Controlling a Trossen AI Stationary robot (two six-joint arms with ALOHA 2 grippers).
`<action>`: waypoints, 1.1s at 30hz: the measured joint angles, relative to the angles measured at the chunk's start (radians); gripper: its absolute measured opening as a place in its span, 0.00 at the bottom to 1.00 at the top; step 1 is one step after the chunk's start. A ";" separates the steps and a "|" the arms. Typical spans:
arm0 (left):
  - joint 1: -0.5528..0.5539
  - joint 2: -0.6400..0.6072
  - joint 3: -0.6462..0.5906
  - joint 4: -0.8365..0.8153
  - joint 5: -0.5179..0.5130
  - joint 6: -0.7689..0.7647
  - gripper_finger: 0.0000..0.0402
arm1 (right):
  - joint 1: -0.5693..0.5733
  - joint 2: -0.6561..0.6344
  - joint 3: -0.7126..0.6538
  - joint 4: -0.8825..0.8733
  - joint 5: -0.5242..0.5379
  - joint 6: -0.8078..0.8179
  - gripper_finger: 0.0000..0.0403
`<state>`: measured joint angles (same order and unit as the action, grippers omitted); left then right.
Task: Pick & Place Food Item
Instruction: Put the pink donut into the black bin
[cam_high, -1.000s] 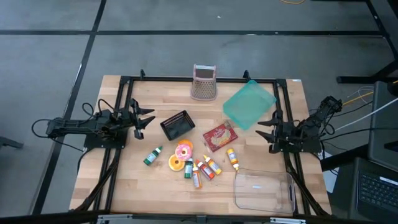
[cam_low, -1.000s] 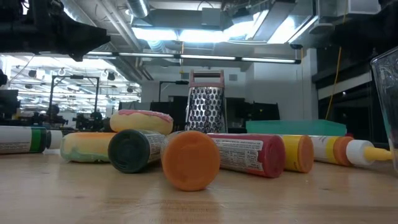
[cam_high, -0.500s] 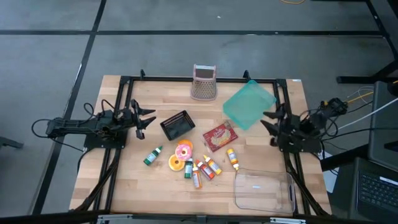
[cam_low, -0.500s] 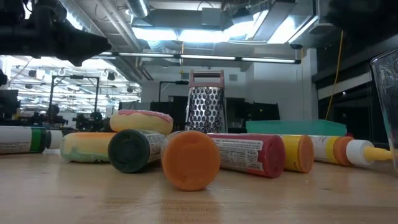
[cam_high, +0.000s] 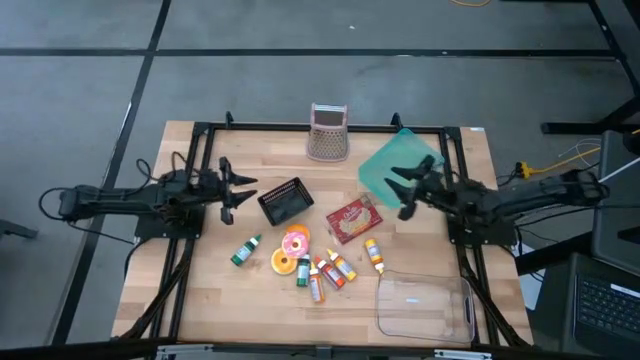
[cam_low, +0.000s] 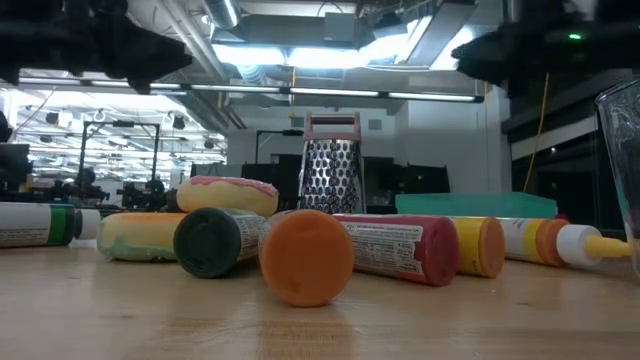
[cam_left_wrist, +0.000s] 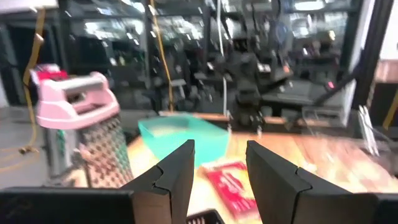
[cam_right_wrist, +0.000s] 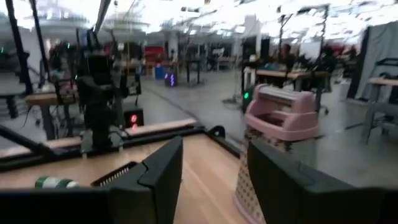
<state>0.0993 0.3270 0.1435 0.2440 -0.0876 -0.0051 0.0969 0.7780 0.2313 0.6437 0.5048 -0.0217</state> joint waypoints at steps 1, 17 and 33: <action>0.001 0.045 0.019 0.000 0.009 0.005 0.35 | -0.018 0.060 0.037 0.000 -0.023 -0.001 0.44; -0.037 0.637 0.296 -0.004 -0.081 0.278 0.35 | -0.052 0.599 0.614 -0.149 0.019 -0.265 0.44; -0.103 0.857 0.447 -0.232 -0.170 0.229 0.35 | -0.051 0.595 0.625 -0.239 0.134 -0.292 0.44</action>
<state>-0.0034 1.1844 0.5903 0.0117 -0.2581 0.2235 0.0456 1.3727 0.8566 0.4043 0.6385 -0.3137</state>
